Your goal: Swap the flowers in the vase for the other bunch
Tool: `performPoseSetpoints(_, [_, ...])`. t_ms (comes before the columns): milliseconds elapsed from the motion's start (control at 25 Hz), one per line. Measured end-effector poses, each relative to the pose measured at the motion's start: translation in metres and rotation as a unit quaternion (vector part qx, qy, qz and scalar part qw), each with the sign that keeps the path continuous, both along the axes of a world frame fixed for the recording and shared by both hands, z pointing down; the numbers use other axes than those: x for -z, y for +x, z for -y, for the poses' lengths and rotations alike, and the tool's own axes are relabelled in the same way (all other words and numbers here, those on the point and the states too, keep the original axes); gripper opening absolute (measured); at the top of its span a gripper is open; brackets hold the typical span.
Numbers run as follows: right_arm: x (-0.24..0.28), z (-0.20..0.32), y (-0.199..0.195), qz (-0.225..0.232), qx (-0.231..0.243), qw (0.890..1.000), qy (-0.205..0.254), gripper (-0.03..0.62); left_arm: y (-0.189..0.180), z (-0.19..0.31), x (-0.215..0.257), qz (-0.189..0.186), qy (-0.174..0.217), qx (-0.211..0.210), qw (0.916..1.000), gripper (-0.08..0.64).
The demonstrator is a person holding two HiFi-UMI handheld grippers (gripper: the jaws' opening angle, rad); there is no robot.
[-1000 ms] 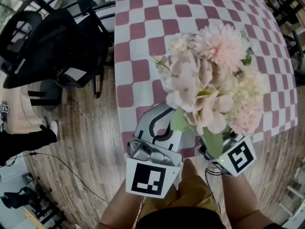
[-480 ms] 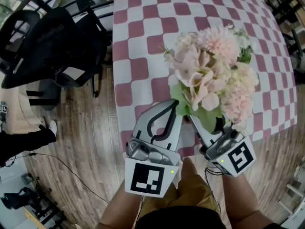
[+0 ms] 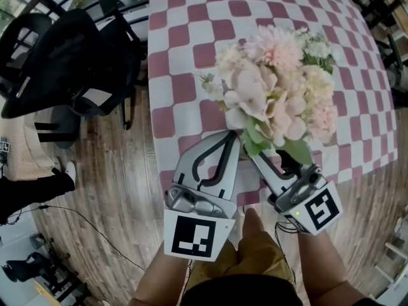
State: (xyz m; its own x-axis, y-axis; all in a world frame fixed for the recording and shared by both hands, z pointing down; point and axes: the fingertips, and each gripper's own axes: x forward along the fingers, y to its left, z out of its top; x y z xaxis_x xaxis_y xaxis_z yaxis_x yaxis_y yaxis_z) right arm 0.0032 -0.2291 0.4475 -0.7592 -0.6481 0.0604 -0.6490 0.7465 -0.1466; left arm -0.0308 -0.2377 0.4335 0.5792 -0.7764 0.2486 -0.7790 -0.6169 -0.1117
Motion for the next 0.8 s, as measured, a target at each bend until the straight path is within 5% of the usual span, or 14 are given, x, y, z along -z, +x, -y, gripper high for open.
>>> performPoseSetpoints(800, [-0.003,-0.024,0.004,-0.006,0.006,1.000,-0.005,0.150,0.002,-0.020,0.003,0.000,0.004,0.001,1.0000,0.009])
